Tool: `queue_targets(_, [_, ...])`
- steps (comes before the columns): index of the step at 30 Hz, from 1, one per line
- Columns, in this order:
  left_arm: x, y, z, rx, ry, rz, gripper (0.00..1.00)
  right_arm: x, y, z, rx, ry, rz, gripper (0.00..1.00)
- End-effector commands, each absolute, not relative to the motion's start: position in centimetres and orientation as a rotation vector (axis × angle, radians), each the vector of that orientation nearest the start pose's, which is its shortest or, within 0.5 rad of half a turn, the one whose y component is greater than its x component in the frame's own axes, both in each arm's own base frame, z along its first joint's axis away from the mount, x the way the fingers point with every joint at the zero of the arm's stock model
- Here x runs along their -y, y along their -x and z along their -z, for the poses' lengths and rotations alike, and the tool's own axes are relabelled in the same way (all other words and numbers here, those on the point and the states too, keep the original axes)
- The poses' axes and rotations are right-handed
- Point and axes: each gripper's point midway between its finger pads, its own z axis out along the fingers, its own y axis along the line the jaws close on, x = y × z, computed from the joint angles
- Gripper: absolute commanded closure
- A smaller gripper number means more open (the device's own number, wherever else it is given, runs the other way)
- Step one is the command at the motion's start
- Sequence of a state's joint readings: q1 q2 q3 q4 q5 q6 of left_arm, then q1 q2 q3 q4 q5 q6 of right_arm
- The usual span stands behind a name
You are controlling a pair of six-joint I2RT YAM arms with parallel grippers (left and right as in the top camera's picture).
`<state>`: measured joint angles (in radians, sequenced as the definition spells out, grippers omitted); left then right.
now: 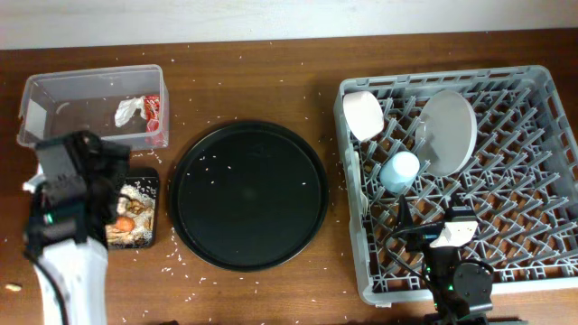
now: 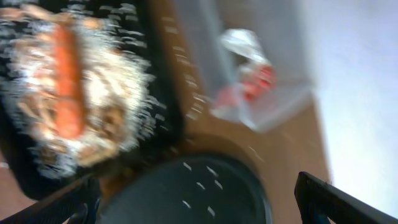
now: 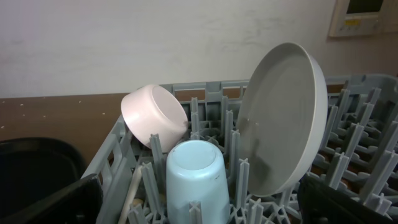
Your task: Sort waste into correct bins and load items into the dishwasher rack
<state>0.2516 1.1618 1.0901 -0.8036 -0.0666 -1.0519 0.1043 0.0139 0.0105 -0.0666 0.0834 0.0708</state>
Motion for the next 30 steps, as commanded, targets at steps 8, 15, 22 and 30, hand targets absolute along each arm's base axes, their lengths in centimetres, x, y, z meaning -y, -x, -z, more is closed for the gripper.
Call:
queue_targets(8, [-4.0,-23.3,-16.5,-1.973,1.253,0.217,0.01,-1.2,-24.6,-15.7,-1.644,-0.03,-0.065,0.02])
queue_targets(15, [-0.7,-26.1,-19.5,-1.861,0.321,0.157,0.01,-1.2,-24.6,-15.7,-1.644,-0.03,-0.065,0.02])
queue_targets(22, [-0.3,-25.7,-19.2,-1.692,0.127,0.064,0.01,-1.2,-24.6,-15.7,-1.644,-0.03,-0.066,0.02])
queue_targets(30, [-0.4,-24.6,-18.7,-1.562,0.1,0.048,0.01,-1.2,-24.6,-15.7,-1.644,-0.03,-0.066,0.01])
